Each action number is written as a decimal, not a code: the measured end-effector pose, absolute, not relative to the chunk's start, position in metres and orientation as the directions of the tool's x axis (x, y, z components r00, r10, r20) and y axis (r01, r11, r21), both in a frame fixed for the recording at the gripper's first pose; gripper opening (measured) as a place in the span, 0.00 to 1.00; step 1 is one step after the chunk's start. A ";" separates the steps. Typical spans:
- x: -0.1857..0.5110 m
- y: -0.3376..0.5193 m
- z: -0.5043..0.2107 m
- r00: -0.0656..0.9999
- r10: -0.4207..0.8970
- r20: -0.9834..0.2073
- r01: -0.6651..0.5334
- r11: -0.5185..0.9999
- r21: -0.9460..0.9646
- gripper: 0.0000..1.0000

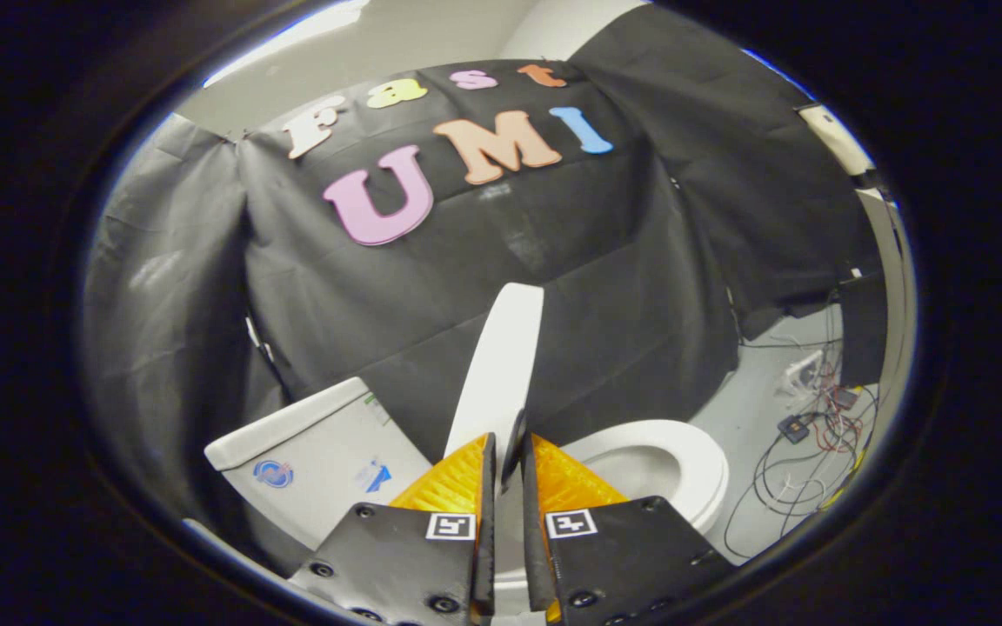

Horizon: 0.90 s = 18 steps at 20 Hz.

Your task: Open the toilet lid.

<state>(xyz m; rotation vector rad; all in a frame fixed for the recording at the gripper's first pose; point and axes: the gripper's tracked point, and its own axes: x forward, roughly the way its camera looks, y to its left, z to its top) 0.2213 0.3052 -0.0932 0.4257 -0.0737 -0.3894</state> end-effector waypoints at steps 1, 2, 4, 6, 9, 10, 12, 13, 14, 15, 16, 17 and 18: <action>0.226 0.312 -0.085 0.932 -0.362 0.007 0.329 0.854 0.403 0.15; 0.232 0.322 -0.076 0.941 -0.337 0.023 0.302 0.870 0.390 0.16; 0.248 0.344 -0.057 0.958 -0.283 0.053 0.246 0.901 0.356 0.18; 0.264 0.365 -0.044 0.972 -0.223 0.074 0.187 0.926 0.328 0.22; 0.284 0.393 -0.030 0.985 -0.139 0.102 0.103 0.949 0.298 0.22; 0.288 0.399 -0.028 0.987 -0.121 0.108 0.084 0.952 0.294 0.22; 0.295 0.414 -0.027 0.990 -0.084 0.111 0.052 0.963 0.264 0.22; 0.300 0.422 -0.025 0.993 -0.060 0.102 0.035 0.973 0.228 0.22; 0.304 0.431 -0.025 0.996 -0.028 0.088 0.012 0.983 0.184 0.22; 0.310 0.442 -0.025 0.997 0.006 0.074 -0.016 0.991 0.134 0.22; 0.314 0.453 -0.024 0.997 0.041 0.065 -0.048 0.993 0.104 0.22; 0.320 0.464 -0.025 0.996 0.072 0.059 -0.078 0.993 0.089 0.22; 0.325 0.472 -0.025 0.993 0.099 0.060 -0.104 0.991 0.083 0.22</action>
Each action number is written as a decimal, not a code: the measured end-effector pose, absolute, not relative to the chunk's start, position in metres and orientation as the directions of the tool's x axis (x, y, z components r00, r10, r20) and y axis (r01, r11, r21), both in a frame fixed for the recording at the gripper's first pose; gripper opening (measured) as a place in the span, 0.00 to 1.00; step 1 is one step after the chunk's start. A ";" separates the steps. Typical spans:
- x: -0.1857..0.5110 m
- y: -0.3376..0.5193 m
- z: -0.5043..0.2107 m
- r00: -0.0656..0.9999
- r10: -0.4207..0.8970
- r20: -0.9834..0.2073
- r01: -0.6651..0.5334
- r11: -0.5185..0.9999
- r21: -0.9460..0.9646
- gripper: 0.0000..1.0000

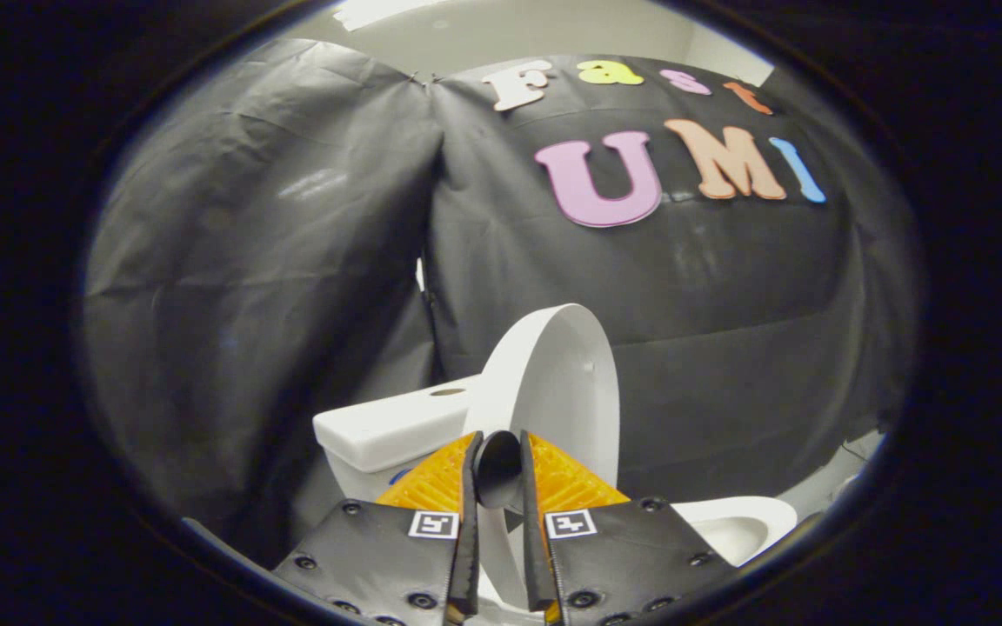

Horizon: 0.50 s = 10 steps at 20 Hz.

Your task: Open the toilet lid.

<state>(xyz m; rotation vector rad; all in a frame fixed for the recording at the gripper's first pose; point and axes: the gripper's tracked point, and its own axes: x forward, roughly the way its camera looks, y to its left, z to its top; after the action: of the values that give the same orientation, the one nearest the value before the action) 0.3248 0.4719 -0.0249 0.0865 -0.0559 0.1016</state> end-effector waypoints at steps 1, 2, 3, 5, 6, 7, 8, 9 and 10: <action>0.329 0.480 -0.025 0.991 0.123 0.059 -0.127 0.989 0.076 0.22; 0.333 0.489 -0.027 0.988 0.145 0.052 -0.149 0.987 0.063 0.22; 0.335 0.498 -0.029 0.985 0.165 0.042 -0.167 0.985 0.045 0.22; 0.342 0.512 -0.032 0.980 0.197 0.021 -0.197 0.980 0.010 0.22; 0.344 0.514 -0.033 0.979 0.201 0.019 -0.201 0.980 -0.004 0.24; 0.346 0.518 -0.034 0.977 0.214 0.009 -0.214 0.977 -0.009 0.25; 0.346 0.519 -0.032 0.976 0.219 0.015 -0.219 0.976 -0.020 0.27; 0.349 0.523 -0.037 0.971 0.238 -0.002 -0.238 0.971 -0.027 0.29; 0.350 0.526 -0.036 0.967 0.253 -0.007 -0.253 0.967 -0.033 0.36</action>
<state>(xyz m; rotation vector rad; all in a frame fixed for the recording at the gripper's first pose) 0.3499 0.5258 -0.0365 -0.0341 0.0029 0.2562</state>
